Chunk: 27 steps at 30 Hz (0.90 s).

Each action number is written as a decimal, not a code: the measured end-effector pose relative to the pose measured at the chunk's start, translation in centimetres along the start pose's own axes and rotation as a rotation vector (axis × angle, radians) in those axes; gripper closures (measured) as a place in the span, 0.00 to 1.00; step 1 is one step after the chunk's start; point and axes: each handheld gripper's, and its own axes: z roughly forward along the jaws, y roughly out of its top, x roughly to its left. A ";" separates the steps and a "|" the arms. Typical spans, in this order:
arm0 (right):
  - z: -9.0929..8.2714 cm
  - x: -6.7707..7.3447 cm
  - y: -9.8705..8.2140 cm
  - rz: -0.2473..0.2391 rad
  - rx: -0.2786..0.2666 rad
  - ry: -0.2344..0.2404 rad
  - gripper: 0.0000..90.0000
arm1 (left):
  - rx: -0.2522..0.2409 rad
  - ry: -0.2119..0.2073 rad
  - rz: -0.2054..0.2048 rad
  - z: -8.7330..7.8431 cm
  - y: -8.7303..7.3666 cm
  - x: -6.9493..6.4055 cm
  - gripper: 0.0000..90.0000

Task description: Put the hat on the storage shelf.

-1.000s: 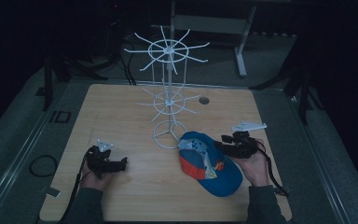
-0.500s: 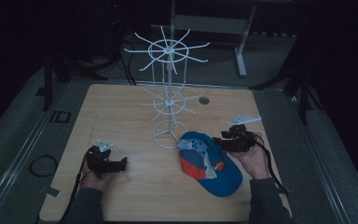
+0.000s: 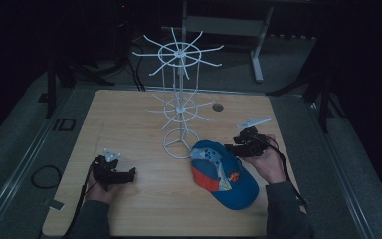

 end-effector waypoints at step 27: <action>1.6 -0.6 1.7 -0.033 0.071 0.015 0.52 | 0.002 -0.001 0.000 0.0 0.0 0.0 0.00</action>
